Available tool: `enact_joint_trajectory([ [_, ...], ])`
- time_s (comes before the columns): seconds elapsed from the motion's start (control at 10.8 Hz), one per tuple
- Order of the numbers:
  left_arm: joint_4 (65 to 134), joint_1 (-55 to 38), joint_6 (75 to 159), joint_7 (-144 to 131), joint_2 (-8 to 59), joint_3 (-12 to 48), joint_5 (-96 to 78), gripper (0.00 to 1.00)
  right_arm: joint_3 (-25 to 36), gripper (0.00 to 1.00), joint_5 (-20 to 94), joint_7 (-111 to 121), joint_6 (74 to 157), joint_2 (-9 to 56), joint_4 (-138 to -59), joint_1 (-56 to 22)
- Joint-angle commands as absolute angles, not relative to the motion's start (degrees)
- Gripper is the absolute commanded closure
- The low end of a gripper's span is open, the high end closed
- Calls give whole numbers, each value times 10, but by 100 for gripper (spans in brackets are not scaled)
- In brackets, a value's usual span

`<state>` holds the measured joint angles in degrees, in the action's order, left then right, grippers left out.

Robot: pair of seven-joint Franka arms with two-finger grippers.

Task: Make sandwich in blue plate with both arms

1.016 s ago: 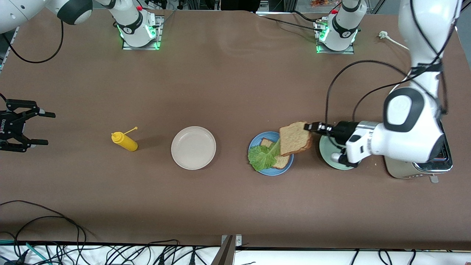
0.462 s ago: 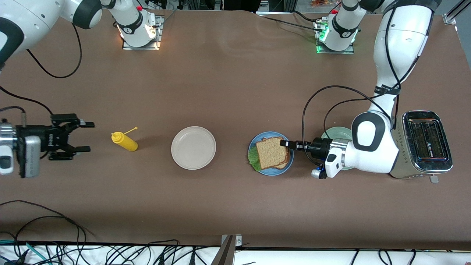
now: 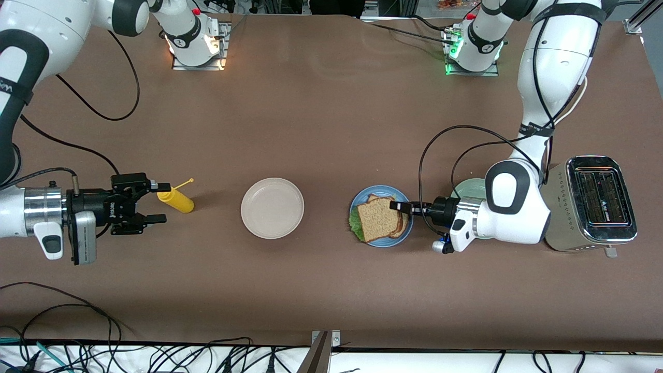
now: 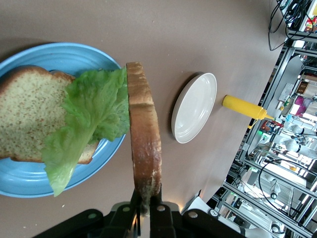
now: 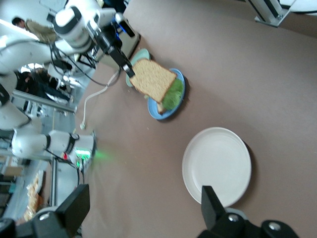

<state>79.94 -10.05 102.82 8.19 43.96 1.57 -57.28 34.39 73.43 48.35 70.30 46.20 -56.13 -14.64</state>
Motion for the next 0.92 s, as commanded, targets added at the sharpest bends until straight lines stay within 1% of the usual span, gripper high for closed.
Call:
enact_joint_trajectory([
  [0.0,792,-117,1044,85,449,9,-592,100,274,0,681,344,723,411,-554,-127],
  [0.18,792,-118,1044,89,453,10,-590,100,246,0,602,264,720,373,-554,-127],
  [0.37,792,-110,1044,91,460,10,-585,99,185,0,477,175,717,317,-562,-126],
  [0.46,792,-106,1044,96,460,10,-584,92,147,0,408,137,717,282,-578,-122],
  [0.55,793,-106,1044,107,461,9,-585,77,118,0,351,120,719,252,-597,-120],
  [0.74,794,-99,1044,133,474,9,-586,42,94,0,254,105,718,198,-645,-120],
  [0.83,799,-96,1044,148,475,8,-586,32,84,0,196,98,721,174,-670,-120],
])
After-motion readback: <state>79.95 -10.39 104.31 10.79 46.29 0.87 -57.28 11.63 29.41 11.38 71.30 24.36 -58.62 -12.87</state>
